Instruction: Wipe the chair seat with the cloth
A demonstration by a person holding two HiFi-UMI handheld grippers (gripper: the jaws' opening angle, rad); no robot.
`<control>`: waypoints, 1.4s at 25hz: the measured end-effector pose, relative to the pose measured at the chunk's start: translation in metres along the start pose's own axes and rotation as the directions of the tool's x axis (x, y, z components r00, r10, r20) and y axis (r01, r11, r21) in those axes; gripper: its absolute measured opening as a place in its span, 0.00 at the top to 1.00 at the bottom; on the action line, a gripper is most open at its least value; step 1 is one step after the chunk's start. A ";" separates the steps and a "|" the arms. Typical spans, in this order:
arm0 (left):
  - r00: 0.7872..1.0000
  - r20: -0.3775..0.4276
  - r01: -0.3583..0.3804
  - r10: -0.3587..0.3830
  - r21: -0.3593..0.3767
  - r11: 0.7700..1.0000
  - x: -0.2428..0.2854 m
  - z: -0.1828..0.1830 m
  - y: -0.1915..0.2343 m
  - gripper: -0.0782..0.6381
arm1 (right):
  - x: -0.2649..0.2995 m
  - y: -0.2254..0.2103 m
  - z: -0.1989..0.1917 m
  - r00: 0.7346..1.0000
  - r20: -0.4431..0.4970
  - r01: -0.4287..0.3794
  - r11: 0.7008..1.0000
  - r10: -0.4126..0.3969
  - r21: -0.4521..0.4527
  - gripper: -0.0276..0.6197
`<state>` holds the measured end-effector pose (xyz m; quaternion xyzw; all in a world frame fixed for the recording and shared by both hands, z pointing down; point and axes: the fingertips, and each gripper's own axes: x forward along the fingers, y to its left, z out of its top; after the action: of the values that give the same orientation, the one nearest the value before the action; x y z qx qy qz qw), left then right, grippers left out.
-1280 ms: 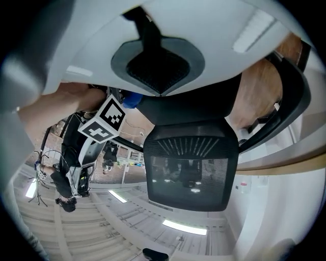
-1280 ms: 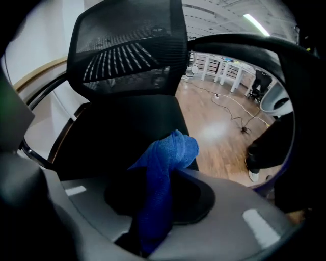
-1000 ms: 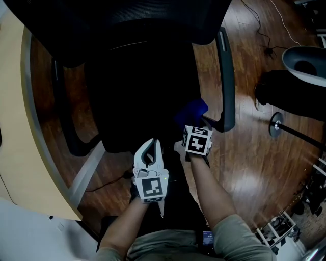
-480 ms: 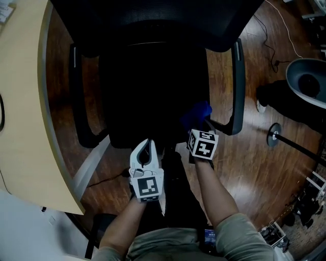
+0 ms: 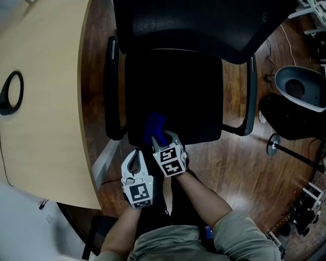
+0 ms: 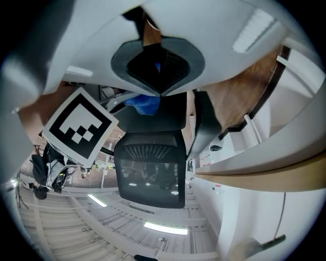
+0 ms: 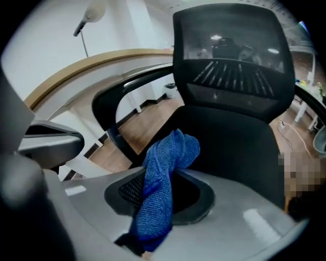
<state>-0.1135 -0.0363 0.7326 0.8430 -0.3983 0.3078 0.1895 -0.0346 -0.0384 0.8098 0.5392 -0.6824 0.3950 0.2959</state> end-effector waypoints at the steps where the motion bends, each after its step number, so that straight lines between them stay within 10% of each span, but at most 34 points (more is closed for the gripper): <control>1: 1.000 -0.004 -0.014 0.014 -0.009 1.000 -0.005 -0.005 0.007 0.88 | 0.007 0.017 -0.003 0.999 -0.017 -0.028 1.000 0.028 -0.011 0.78; 12: 0.983 -0.110 -0.152 0.144 -0.064 0.986 -0.017 -0.075 0.025 0.88 | 0.052 0.066 -0.050 0.980 -0.124 -0.161 0.986 0.154 -0.050 0.78; 24: 0.999 -0.045 -0.007 0.008 0.018 1.000 0.019 -0.030 -0.077 0.88 | -0.015 -0.089 -0.090 0.991 -0.111 0.087 0.991 -0.076 0.099 0.79; 35: 0.982 -0.019 0.191 -0.190 0.111 0.975 0.048 -0.004 -0.209 0.88 | -0.095 -0.224 -0.172 0.949 -0.145 0.313 0.889 -0.280 0.334 0.79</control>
<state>0.0732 0.0667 0.7528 0.8854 -0.2968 0.3137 0.1721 0.2022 0.1330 0.8680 0.6625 -0.4953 0.4858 0.2824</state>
